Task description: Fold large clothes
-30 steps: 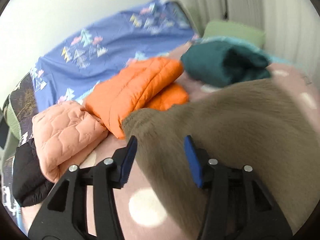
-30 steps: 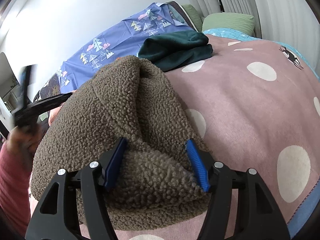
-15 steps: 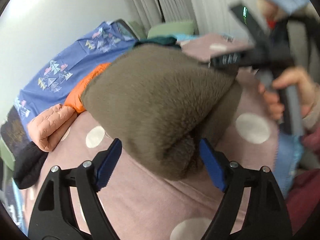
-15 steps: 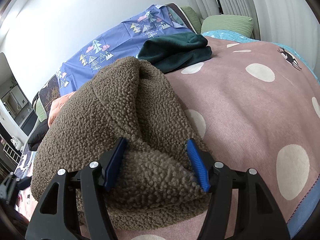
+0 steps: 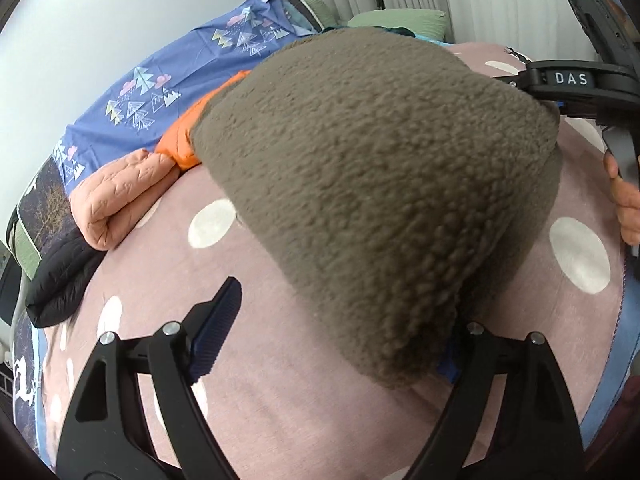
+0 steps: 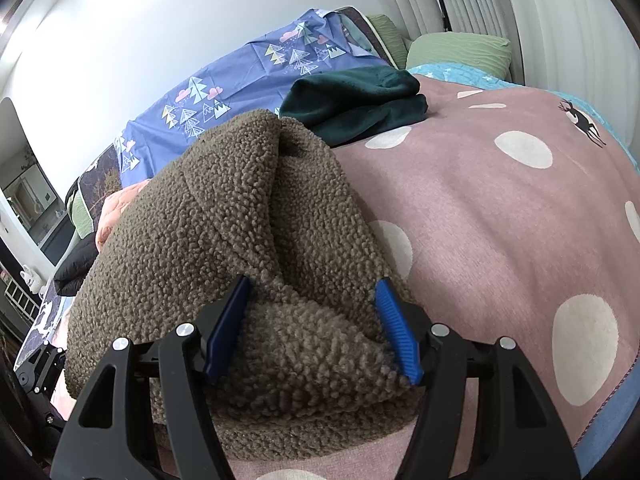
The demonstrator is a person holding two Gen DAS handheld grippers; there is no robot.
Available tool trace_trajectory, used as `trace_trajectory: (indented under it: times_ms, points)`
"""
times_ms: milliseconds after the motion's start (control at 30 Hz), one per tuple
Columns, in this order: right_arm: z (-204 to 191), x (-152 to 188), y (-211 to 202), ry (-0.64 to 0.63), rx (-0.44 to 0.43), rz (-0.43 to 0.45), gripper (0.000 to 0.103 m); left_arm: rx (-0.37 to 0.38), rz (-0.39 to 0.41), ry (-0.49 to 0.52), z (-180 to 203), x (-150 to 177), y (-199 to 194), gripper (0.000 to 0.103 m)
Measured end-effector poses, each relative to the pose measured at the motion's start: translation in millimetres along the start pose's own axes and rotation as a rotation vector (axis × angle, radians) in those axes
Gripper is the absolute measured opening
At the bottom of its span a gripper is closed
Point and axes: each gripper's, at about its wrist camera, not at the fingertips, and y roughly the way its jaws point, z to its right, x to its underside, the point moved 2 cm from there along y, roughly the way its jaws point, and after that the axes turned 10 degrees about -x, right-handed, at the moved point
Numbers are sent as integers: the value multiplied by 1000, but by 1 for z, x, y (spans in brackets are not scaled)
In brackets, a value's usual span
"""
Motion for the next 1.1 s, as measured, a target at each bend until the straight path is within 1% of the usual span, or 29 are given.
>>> trace_trajectory:
  times_ms: [67,100,133,200,233,267,300,333,400,467,500,567,600,633,667,700,733,767,833,900,933,967,1033,1100]
  points:
    - [1,-1,-1,2,1,-1,65,-1,2,2,1,2,-3,85]
    - [1,-1,-1,6,3,-2,65,6,3,10,2,2,-5,82]
    - [2,-1,-1,9,2,-3,65,50,4,25,2,2,-15,77]
    - [3,-2,-1,15,-4,-6,65,172,10,28,-4,0,-32,54]
    - [3,-2,0,16,-5,-6,65,253,32,13,-12,-3,-46,50]
    - [3,-2,0,15,-4,-5,65,284,65,-6,-24,-9,-59,45]
    - [2,-2,0,13,0,-3,65,281,91,-22,-33,-15,-66,43]
    - [2,-2,-1,12,2,-3,65,259,138,-55,-48,-28,-74,43]
    - [1,-2,-1,7,11,1,65,224,193,-92,-62,-47,-76,42]
    - [1,-2,-1,4,14,0,65,149,239,-103,-68,-77,-62,39]
    - [2,-2,-2,3,14,-1,65,138,241,-100,-67,-91,-50,35]
    - [2,-1,-2,1,13,-2,65,151,235,-98,-63,-115,-25,33]
    - [2,-1,-2,1,13,-2,65,151,220,-96,-60,-125,-6,33]
    - [2,-1,-2,2,13,-2,65,145,171,-92,-56,-131,18,34]
    - [2,-1,-2,2,13,-2,65,142,107,-79,-49,-133,41,36]
    - [2,-2,-1,-1,17,-4,65,166,52,-70,-39,-130,72,37]
    - [2,-3,0,-1,24,-6,65,165,90,-73,-33,-128,77,37]
    - [3,-4,0,3,17,-17,65,169,98,-76,-33,-128,77,37]
    - [2,-10,-4,6,-13,-51,65,152,71,-61,-32,-132,72,34]
    - [3,-24,-11,33,-61,-80,65,103,85,3,-25,-131,66,33]
    - [3,-38,-19,67,-96,-69,65,99,86,6,-23,-131,65,32]
    - [0,-50,-25,71,-108,-41,65,107,82,-5,-24,-132,65,32]
    - [-16,-75,-31,-4,-104,11,63,130,75,-28,-26,-133,67,32]
    - [-40,-101,-24,-125,-92,44,56,132,71,-37,-31,-134,69,32]
